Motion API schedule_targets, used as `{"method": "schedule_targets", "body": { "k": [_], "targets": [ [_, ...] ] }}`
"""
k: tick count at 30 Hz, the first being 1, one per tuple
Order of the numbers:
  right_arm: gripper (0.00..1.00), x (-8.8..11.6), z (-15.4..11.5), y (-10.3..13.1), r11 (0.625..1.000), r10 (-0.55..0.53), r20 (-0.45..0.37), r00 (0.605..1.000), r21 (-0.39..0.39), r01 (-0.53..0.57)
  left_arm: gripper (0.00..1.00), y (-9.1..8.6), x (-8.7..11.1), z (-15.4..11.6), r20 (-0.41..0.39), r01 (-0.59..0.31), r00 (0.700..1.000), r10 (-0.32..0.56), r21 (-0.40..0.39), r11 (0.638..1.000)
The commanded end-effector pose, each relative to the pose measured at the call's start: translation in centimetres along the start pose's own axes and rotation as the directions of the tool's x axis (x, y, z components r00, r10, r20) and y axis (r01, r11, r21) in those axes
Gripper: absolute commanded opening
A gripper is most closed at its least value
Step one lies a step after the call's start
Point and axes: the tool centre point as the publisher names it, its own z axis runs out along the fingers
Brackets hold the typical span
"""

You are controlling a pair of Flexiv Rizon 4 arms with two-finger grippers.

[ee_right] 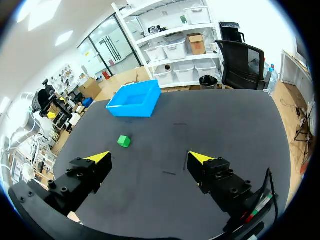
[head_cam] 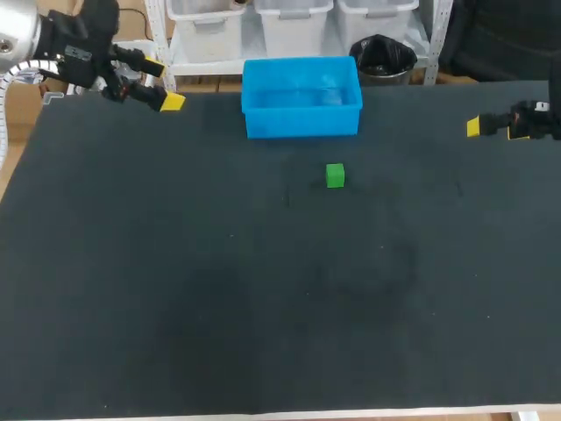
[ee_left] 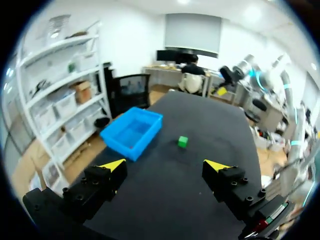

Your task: Use the left arm to pick the red cube and place it into the blue plastic box first, then use the right arm to grasp the green cube and put it into the same blue plastic box after the first action is fully finished.

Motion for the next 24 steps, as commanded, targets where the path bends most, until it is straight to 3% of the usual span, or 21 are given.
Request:
{"method": "schedule_targets", "body": {
  "k": [1, 13, 24],
  "targets": [
    [1.0, 0.0, 0.0, 0.0, 1.0, 0.001, 0.0, 1.0, 0.001, -0.001, 1.0, -0.1, -0.3, 0.2, 0.005, -0.081, 0.997, 0.081, 0.051, 0.995],
    [1.0, 0.0, 0.0, 0.0, 1.0, 0.001, 0.0, 1.0, 0.001, -0.001, 1.0, -1.2, 0.1, -0.4, -0.006, -0.171, 0.985, 0.171, 0.067, 0.983],
    [1.0, 0.0, 0.0, 0.0, 1.0, 0.001, 0.0, 1.0, 0.001, -0.001, 1.0, -1.2, 0.2, -0.5, -0.007, -0.173, 0.985, 0.174, 0.066, 0.983]
  ]
}}
